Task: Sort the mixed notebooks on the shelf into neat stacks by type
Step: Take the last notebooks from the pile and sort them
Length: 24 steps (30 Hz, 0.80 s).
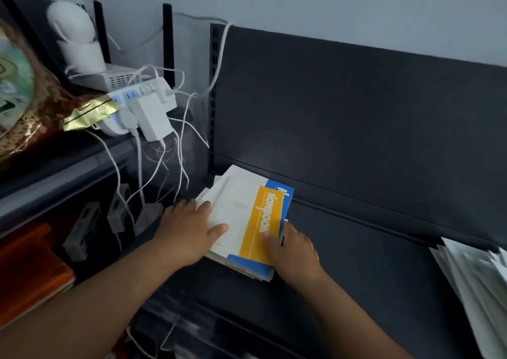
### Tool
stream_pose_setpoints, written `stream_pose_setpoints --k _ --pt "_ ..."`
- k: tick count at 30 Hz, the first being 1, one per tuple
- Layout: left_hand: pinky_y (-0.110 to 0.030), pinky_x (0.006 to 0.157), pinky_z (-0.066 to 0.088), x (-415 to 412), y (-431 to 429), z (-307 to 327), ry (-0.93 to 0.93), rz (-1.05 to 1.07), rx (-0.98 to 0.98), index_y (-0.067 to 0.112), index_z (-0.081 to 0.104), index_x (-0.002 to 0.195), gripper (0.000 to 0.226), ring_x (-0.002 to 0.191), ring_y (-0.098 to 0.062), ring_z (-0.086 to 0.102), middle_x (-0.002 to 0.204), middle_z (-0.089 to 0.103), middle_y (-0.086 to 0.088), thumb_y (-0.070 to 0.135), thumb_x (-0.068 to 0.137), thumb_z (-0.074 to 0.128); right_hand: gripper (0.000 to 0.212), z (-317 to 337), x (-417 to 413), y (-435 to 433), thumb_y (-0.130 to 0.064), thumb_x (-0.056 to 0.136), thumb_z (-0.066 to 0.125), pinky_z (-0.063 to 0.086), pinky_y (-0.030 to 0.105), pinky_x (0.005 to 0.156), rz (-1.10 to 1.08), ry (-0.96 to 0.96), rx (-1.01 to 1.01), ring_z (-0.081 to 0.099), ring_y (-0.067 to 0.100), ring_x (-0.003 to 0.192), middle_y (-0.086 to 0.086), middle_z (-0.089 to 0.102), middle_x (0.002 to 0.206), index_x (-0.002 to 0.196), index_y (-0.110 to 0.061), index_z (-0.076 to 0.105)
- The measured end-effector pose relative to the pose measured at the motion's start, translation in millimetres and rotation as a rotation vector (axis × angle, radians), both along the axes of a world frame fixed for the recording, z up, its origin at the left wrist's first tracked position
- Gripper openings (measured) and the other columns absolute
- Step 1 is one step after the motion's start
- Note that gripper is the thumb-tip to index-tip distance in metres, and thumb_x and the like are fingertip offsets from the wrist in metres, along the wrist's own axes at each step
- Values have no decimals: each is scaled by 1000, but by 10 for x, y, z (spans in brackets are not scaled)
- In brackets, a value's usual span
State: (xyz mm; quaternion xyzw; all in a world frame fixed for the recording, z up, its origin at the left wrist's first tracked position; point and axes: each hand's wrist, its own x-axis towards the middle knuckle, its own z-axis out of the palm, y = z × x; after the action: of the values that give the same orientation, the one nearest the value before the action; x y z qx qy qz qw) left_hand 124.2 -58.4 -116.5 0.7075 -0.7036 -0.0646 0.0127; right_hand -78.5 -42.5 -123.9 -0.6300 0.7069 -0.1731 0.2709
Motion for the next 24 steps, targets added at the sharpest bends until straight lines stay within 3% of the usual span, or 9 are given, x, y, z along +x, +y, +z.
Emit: stream_pose_setpoints --k 3,6,8,10,13,16,20,22,24 --pt "-44 115 18 15 11 -51 2 -74 -26 21 32 141 67 142 -30 20 151 30 -11 66 92 23 43 -6 92 30 -55 92 42 41 48 103 -70 -34 9 51 23 118 -2 57 121 122 -24 48" --pt "-44 119 4 -21 131 -76 -7 -153 -27 20 20 150 73 148 -30 2 160 11 -14 66 93 18 38 -6 112 42 -49 89 47 49 46 93 -178 -124 5 57 22 108 -4 58 112 118 -24 48" --pt "-44 120 -2 -62 204 -70 1 -193 -20 20 13 152 76 148 -30 -4 161 4 -16 67 92 17 31 35 77 55 -36 95 51 52 33 76 -270 -227 -14 59 13 93 -8 57 100 121 -21 48" --pt "-45 120 -5 -108 248 -68 -8 -222 -10 20 9 153 80 148 -30 -8 161 0 -17 69 91 14 36 69 15 91 -26 97 54 46 23 62 -355 -360 -27 57 6 83 -11 57 97 131 -17 46" --pt "-45 119 -7 -179 293 -70 -20 -287 1 21 7 153 104 148 -30 -10 161 0 -16 78 69 -14 58 70 -97 178 -23 93 64 49 31 77 -523 -572 17 60 17 96 4 59 125 144 -13 38" --pt "-46 118 -9 -252 324 -65 -60 -358 26 23 6 154 128 147 -31 -12 161 0 -14 77 45 -35 38 60 -218 263 -22 89 69 55 42 83 -586 -733 112 69 26 92 9 70 108 123 -9 58" --pt "-45 118 -1 -330 339 -2 11 -398 20 26 16 150 103 148 -30 -3 160 12 -10 77 67 -16 13 108 -307 416 -17 95 60 55 34 70 -545 -691 29 70 22 87 4 73 98 108 -18 61" --pt "-44 116 16 -358 314 15 92 -425 -37 28 33 135 76 141 -28 21 146 38 -2 73 82 2 11 158 -332 507 -16 97 58 54 30 65 -542 -698 -23 71 19 85 1 73 97 104 -23 60" --pt "-40 104 32 -392 285 74 185 -416 -53 27 37 126 59 119 -20 41 123 50 6 66 89 13 11 194 -375 580 -17 97 57 55 31 67 -556 -712 -68 71 18 86 0 73 98 104 -25 60"
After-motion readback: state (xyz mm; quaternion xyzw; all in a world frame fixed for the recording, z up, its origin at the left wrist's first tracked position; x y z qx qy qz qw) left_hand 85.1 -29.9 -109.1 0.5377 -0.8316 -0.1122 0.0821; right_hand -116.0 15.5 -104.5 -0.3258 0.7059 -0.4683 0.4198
